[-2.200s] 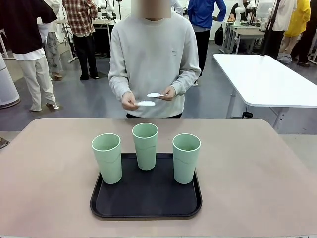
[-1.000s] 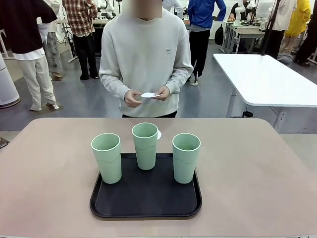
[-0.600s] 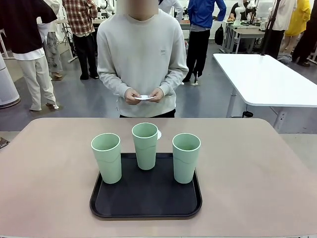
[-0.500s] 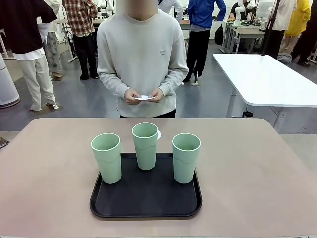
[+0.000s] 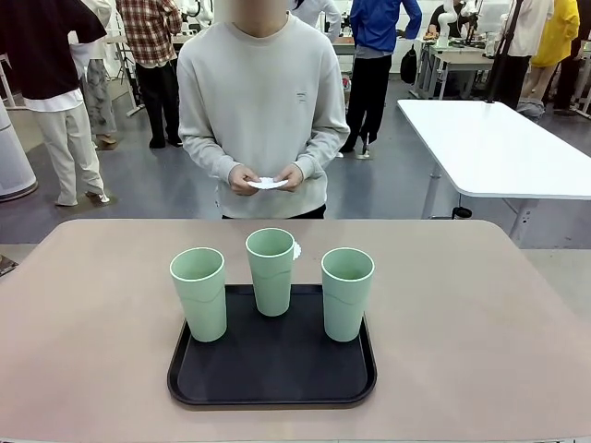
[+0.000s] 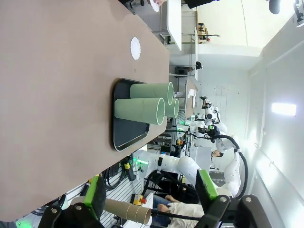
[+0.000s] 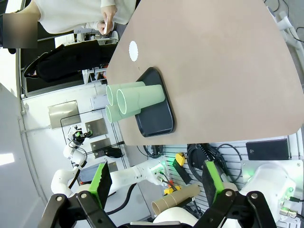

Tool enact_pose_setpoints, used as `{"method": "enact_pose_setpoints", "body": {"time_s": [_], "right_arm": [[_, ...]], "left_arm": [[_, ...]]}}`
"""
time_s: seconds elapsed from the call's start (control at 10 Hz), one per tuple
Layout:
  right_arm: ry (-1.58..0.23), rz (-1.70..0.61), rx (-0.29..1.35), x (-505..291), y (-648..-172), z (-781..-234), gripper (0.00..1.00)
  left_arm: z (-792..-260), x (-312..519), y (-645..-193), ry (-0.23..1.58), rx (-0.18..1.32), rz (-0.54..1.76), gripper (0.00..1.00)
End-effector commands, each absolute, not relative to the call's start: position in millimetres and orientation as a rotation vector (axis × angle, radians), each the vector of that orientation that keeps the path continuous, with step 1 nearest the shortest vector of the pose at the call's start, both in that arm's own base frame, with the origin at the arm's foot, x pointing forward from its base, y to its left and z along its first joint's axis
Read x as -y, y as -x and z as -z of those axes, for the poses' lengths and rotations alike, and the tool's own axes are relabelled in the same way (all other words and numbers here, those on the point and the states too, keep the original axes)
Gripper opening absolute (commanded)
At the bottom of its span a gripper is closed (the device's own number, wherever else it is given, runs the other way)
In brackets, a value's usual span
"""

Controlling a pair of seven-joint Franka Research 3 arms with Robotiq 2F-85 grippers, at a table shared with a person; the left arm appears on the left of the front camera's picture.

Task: Place coasters on the table and set cups on them.
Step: Pick up one Reusable plastic cup and place it on a coaster set by the human.

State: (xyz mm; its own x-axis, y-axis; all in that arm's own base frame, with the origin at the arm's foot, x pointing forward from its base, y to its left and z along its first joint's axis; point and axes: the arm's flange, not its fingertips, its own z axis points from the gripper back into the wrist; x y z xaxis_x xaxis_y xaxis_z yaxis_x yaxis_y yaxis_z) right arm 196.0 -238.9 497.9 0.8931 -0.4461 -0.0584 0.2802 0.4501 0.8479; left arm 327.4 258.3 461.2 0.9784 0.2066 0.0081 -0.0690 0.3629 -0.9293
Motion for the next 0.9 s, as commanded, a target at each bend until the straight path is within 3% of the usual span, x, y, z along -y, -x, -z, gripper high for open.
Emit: {"method": "enact_pose_setpoints", "body": {"time_s": [0.0,0.6,0.7,0.8], "right_arm": [[-1.025,0.445,0.184,238,-196,-496,1.00],[-1.025,0.445,0.184,238,-196,-496,1.00],[-1.025,0.445,0.184,238,-196,-496,1.00],[-1.025,0.445,0.184,238,-196,-496,1.00]], "left_arm": [[-463,-260,-328,1.187,0.133,-0.185,1.00],[-461,-258,-327,1.187,0.131,-0.178,1.00],[-474,-234,-331,1.144,0.146,0.174,1.00],[-494,-201,-344,1.023,0.214,0.326,1.00]]}}
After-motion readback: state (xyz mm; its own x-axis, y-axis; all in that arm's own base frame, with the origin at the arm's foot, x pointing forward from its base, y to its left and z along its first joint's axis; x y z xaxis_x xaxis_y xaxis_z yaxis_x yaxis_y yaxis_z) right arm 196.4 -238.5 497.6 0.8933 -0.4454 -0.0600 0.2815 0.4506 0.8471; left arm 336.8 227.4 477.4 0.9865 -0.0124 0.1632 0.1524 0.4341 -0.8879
